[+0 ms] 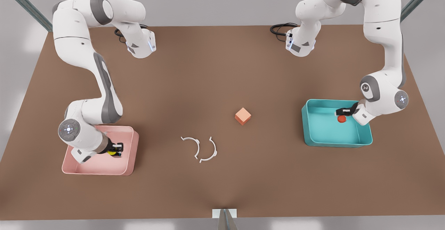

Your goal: Place the red button in the blue storage box with the left arm, and place the yellow button in the pink storage box with the right arm

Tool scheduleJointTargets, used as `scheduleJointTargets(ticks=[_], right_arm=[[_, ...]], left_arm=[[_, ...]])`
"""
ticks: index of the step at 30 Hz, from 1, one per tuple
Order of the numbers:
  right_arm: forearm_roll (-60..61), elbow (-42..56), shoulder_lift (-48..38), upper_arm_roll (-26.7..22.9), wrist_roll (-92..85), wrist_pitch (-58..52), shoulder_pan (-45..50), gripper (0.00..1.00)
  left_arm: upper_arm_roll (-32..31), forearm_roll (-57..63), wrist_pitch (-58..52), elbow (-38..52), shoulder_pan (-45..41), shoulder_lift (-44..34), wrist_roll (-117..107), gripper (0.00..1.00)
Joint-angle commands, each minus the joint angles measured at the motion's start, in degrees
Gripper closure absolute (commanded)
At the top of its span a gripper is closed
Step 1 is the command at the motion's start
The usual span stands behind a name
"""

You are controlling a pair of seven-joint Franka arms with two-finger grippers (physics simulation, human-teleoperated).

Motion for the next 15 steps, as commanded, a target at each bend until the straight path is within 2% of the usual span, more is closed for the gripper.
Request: scheduleJointTargets(ticks=[1, 3, 4, 5, 7, 8, 9, 10, 11, 12, 14, 15], right_arm=[[-0.7, 0.1, 0.5, 0.0, -21.1, -1.5, -1.3, 0.45], [-0.6, 0.1, 2.1, 0.1, -25.3, -1.0, -3.4, 0.44], [-0.5, 0.1, 2.2, 0.1, -25.3, -1.0, -3.7, 0.15], [-0.5, 0.1, 2.2, 0.2, -24.9, -1.0, -3.7, 0.0], [0.5, 0.7, 2.1, 0.6, -24.7, -1.4, -3.5, 0.0], [0.6, 2.9, 1.6, 0.9, -22.5, -2.3, -2.7, 0.0], [0.3, 4.9, 0.8, 1.3, -18.8, -6.8, -0.8, 0.0], [0.2, 15.0, 0.4, 1.0, -13.5, -21.4, 2.9, 0.0], [0.5, 18.9, -2.0, 1.5, -4.9, -29.5, 4.5, 0.0], [0.8, 18.6, -5.7, 4.2, 1.8, -30.3, 4.2, 0.0], [6.2, 17.8, -10.1, 4.4, 4.0, -33.2, 1.0, 0.0], [5.4, 14.4, -11.6, 4.4, 4.6, -32.9, 1.1, 0.0]], left_arm=[[-0.2, 0.2, -3.0, 0.4, -1.1, -2.1, 16.1, 0.0], [-0.2, 0.6, -11.6, 7.7, -4.3, -4.3, 7.7, 0.0], [-0.2, 0.7, -18.2, 14.1, -5.4, -5.8, 4.4, 0.0], [-0.3, 0.8, -19.7, 16.8, -6.8, -8.6, -1.7, 0.0], [-0.2, 6.0, -19.8, 20.3, -13.7, -14.1, -10.3, 0.0], [-0.2, 6.8, -24.8, 25.6, -15.5, -13.7, -16.3, 0.0], [-0.2, 6.9, -31.0, 31.5, -15.7, -12.3, -16.4, 0.0], [0.0, 7.0, -37.1, 39.1, -16.3, -8.6, -16.4, 0.0], [0.1, 6.9, -36.9, 39.0, -16.8, -8.9, -16.1, 0.0], [0.1, 6.9, -35.9, 38.7, -16.7, -8.9, -16.0, 0.0], [0.0, 8.4, -35.1, 39.0, -16.8, -6.6, -16.1, 0.0], [0.0, 8.4, -35.0, 39.2, -16.8, -5.9, -16.0, 0.0]])
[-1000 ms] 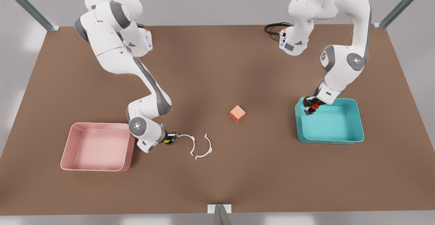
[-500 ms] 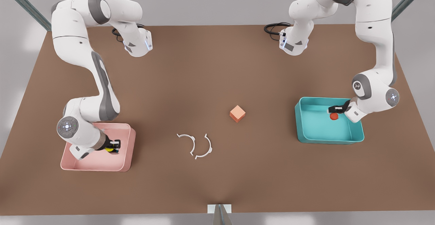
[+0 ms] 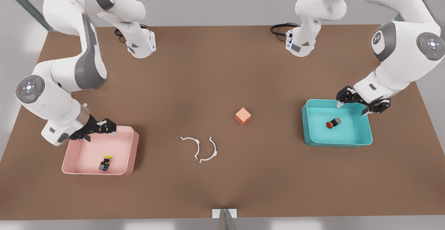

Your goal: Place the red button in the blue storage box with the left arm, and place the yellow button in the pink storage box with the right arm

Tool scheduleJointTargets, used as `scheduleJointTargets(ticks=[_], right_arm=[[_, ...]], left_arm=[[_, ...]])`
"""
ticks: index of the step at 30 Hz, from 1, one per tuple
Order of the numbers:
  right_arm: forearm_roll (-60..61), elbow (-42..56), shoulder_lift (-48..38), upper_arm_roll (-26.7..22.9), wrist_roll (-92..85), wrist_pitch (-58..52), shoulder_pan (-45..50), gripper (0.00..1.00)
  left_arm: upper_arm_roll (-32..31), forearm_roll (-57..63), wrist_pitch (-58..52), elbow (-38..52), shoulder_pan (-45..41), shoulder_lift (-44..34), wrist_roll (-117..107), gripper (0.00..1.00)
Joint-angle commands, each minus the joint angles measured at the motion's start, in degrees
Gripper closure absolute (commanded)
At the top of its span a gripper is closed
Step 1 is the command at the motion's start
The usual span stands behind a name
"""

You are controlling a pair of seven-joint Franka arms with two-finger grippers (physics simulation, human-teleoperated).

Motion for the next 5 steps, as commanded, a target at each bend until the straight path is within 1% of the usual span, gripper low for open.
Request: scheduleJointTargets(ticks=[1, 5], right_arm=[[2.2, -3.1, -2.6, 0.2, 10.8, -11.1, -0.6, 0.0], [1.8, -3.5, -2.1, 0.1, 10.1, -10.2, -1.0, 0.0]], left_arm=[[-0.2, 1.2, -6.2, 0.3, 0.4, 0.7, -10.4, 0.0], [-0.3, 1.2, -6.3, 2.2, 0.6, 2.5, -10.6, 0.0]])
